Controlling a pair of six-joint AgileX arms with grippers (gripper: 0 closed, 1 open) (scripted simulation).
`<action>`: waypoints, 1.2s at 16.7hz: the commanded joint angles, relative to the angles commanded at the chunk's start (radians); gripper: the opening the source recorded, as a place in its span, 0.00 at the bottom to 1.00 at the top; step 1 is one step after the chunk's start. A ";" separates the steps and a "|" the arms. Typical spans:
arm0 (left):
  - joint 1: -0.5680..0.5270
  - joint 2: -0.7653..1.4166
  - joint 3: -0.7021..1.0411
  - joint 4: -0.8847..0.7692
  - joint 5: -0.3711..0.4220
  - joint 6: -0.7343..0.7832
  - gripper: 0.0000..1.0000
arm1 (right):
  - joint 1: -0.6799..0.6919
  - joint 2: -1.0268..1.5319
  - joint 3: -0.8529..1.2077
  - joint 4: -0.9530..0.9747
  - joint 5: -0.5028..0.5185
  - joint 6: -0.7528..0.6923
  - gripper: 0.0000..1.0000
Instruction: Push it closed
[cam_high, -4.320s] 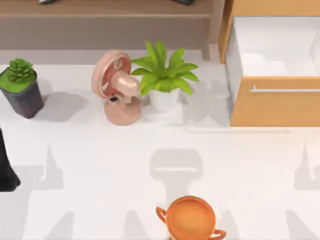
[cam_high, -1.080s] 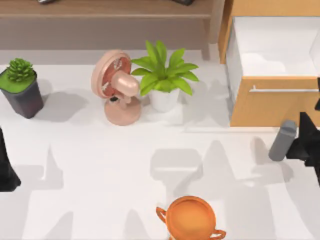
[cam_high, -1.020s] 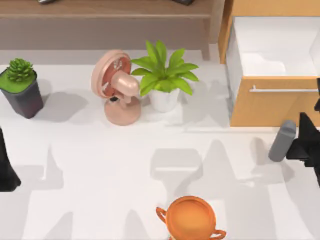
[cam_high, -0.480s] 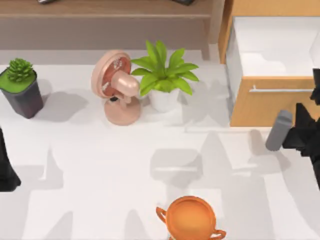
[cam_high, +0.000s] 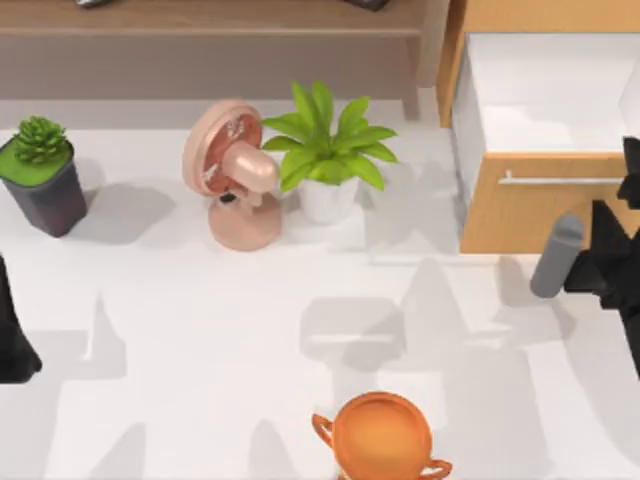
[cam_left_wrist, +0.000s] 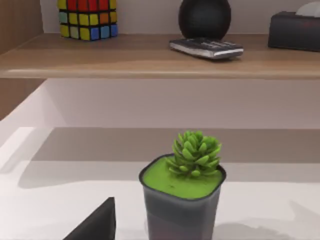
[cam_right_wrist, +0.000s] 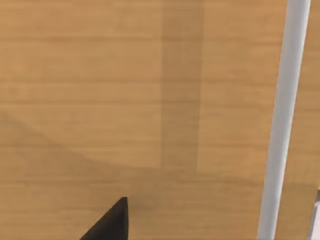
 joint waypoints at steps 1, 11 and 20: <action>0.000 0.000 0.000 0.000 0.000 0.000 1.00 | 0.000 0.000 0.000 0.000 0.000 0.000 0.70; 0.000 0.000 0.000 0.000 0.000 0.000 1.00 | 0.000 0.000 0.000 0.000 0.000 0.000 0.00; 0.000 0.000 0.000 0.000 0.000 0.000 1.00 | 0.001 0.002 0.002 -0.004 0.000 0.003 0.00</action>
